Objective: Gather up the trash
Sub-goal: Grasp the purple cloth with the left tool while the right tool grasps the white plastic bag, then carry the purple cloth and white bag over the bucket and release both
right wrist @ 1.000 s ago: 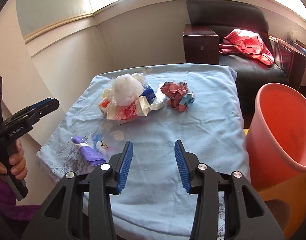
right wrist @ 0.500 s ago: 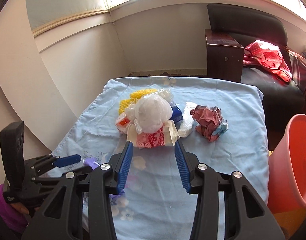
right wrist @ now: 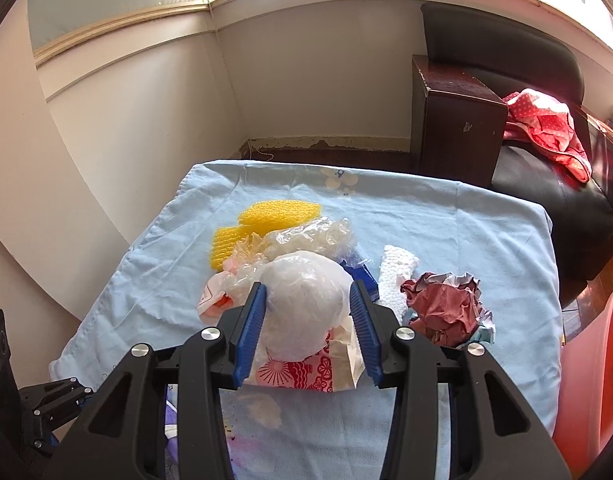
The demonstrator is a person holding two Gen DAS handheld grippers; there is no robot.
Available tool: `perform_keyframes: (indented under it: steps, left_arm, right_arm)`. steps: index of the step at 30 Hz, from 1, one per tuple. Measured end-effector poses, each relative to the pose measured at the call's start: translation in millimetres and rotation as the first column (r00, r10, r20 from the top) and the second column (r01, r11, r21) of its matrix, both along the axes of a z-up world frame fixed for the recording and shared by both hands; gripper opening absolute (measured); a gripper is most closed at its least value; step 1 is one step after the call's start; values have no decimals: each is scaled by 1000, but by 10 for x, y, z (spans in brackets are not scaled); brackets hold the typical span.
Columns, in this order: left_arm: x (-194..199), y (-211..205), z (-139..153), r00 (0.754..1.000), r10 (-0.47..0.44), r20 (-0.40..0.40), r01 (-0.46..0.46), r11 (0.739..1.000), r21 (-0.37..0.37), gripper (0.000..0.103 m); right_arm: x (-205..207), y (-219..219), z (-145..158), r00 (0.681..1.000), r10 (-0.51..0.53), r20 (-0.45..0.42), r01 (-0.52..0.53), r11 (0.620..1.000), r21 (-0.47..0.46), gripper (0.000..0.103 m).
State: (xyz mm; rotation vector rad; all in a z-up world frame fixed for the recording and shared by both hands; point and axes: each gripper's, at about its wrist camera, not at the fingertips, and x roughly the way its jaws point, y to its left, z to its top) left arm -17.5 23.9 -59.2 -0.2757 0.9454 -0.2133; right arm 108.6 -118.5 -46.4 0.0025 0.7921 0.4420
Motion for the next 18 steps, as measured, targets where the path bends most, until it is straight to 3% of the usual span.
perform_keyframes:
  steps: [2, 4, 7, 18]
  left_arm:
    - [26, -2, 1, 1000, 13, -3, -13, 1000, -5, 53]
    - [56, -8, 1, 1000, 22, -8, -22, 1000, -13, 52]
    - [81, -19, 19, 999, 33, -18, -33, 999, -23, 52]
    - [-40, -159, 155, 998, 44, -41, -43, 999, 17, 52]
  right_arm:
    - [-14, -6, -44, 1000, 4, 4, -4, 1000, -9, 44]
    - [-41, -12, -62, 1000, 12, 9, -12, 1000, -10, 27]
    - [-86, -46, -56, 1000, 16, 20, -16, 1000, -15, 18]
    - [-518, -477, 197, 992, -46, 119, 40, 998, 48, 15]
